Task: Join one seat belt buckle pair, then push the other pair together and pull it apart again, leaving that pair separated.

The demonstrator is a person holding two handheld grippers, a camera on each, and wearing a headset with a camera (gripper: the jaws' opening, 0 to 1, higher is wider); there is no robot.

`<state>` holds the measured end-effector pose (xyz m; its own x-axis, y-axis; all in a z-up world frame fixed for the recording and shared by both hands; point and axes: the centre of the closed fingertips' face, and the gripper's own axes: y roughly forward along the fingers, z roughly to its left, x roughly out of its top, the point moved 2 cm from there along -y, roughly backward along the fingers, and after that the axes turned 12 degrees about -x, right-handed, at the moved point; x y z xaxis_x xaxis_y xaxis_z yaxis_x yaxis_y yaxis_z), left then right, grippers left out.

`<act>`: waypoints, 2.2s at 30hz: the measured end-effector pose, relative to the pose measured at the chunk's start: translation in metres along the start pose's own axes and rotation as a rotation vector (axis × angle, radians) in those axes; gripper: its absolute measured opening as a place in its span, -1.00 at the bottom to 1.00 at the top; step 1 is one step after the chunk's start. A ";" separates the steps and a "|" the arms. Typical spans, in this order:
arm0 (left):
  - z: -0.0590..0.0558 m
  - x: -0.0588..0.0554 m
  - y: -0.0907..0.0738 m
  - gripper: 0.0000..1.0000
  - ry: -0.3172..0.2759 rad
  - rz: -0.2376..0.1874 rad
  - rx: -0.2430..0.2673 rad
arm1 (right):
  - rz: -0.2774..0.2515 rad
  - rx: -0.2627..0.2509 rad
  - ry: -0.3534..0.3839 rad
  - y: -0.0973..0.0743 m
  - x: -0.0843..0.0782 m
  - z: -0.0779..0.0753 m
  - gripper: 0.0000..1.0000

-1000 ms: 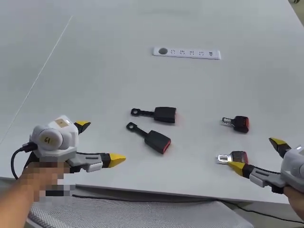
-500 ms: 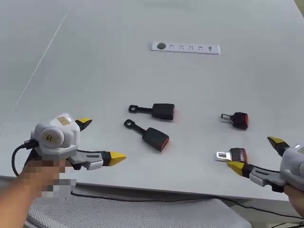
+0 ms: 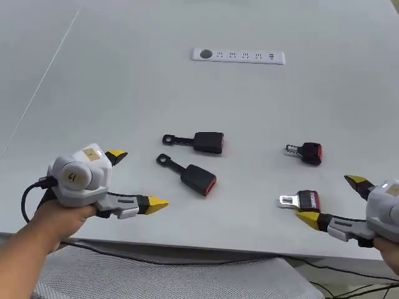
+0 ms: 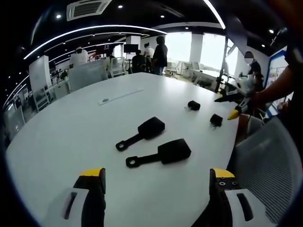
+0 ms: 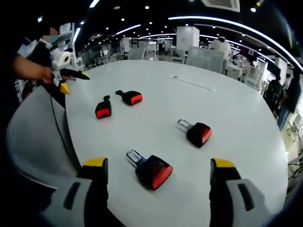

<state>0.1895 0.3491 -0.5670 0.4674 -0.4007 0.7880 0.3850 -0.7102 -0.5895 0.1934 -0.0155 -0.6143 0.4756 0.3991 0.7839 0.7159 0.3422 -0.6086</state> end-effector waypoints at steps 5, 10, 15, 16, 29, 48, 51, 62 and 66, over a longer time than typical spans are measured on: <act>-0.001 0.003 0.011 0.86 0.025 0.025 -0.027 | 0.020 0.032 -0.027 0.003 -0.003 -0.004 0.77; -0.001 0.002 0.024 0.80 0.084 0.081 -0.060 | 0.027 0.070 -0.060 0.006 -0.002 -0.007 0.74; 0.001 0.004 0.036 0.80 0.129 0.113 -0.089 | 0.069 0.123 -0.137 0.009 -0.006 -0.002 0.73; 0.000 0.004 0.038 0.79 0.139 0.120 -0.098 | 0.075 0.132 -0.134 0.010 -0.006 -0.002 0.73; 0.001 0.004 0.074 0.71 0.228 0.198 -0.214 | 0.114 0.262 -0.174 0.022 -0.014 0.001 0.63; 0.004 -0.008 0.124 0.50 0.430 0.348 -0.401 | 0.146 0.445 -0.313 0.038 -0.023 0.003 0.47; 0.002 -0.017 0.129 0.43 0.491 0.412 -0.440 | 0.148 0.471 -0.337 0.041 -0.022 0.005 0.46; -0.001 -0.017 0.142 0.39 0.540 0.415 -0.518 | 0.150 0.568 -0.416 0.035 -0.025 0.012 0.30; 0.002 -0.016 0.140 0.25 0.564 0.440 -0.545 | 0.164 0.595 -0.425 0.031 -0.026 0.012 0.22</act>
<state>0.2375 0.2566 -0.6624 -0.0318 -0.8241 0.5655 -0.2345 -0.5438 -0.8058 0.1977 -0.0051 -0.6552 0.2276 0.7374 0.6360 0.1984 0.6043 -0.7717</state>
